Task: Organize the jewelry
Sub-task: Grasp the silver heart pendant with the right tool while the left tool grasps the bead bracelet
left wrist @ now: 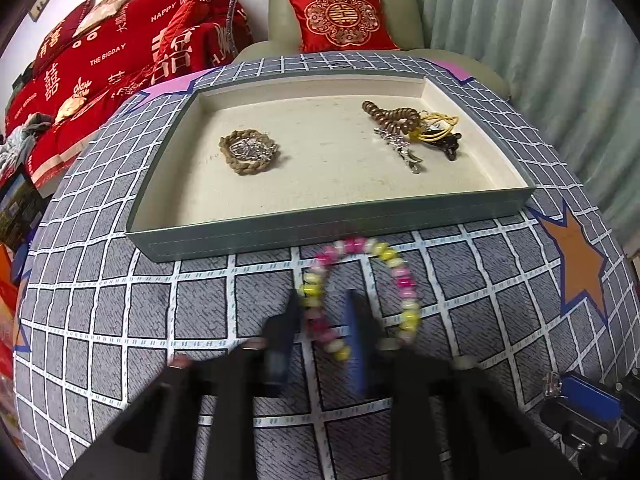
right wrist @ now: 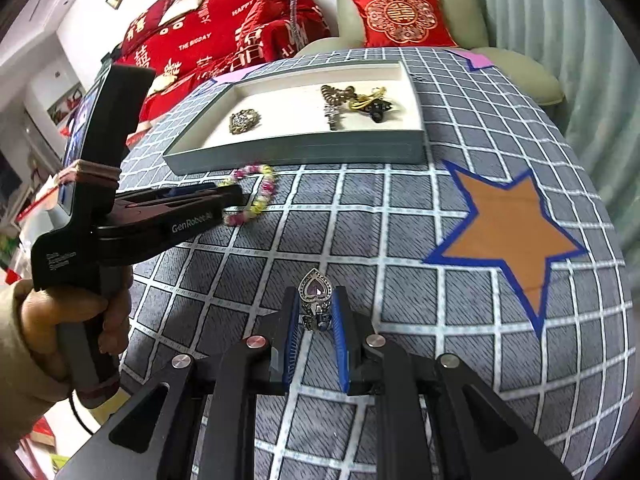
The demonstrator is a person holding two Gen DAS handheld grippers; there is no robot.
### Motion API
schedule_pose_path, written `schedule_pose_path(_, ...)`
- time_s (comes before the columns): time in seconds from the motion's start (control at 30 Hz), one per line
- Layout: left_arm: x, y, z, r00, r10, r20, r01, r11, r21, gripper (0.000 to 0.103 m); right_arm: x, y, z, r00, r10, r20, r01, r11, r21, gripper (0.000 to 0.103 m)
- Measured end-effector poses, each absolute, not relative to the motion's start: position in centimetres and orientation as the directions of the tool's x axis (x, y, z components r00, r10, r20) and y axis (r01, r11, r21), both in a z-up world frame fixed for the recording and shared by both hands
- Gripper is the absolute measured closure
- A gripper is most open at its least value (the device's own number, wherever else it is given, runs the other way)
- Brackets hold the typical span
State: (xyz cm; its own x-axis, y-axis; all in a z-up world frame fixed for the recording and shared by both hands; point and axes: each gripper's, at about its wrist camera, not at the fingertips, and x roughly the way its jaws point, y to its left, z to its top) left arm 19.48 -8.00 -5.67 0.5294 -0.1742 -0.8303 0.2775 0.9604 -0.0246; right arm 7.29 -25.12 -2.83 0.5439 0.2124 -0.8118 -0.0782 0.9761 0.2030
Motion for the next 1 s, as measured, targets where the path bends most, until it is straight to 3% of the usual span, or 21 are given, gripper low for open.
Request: schedule_pose_path(1.0, 13.3, -2.4, -0.4, 0.601, -0.314, -0.735, 0.292, 0.942, -0.163, 0.084, 5.6, -27.4, -1.6, 0.541, 0.232, -0.808, 0.005, 0.960, 0.279, 0.085)
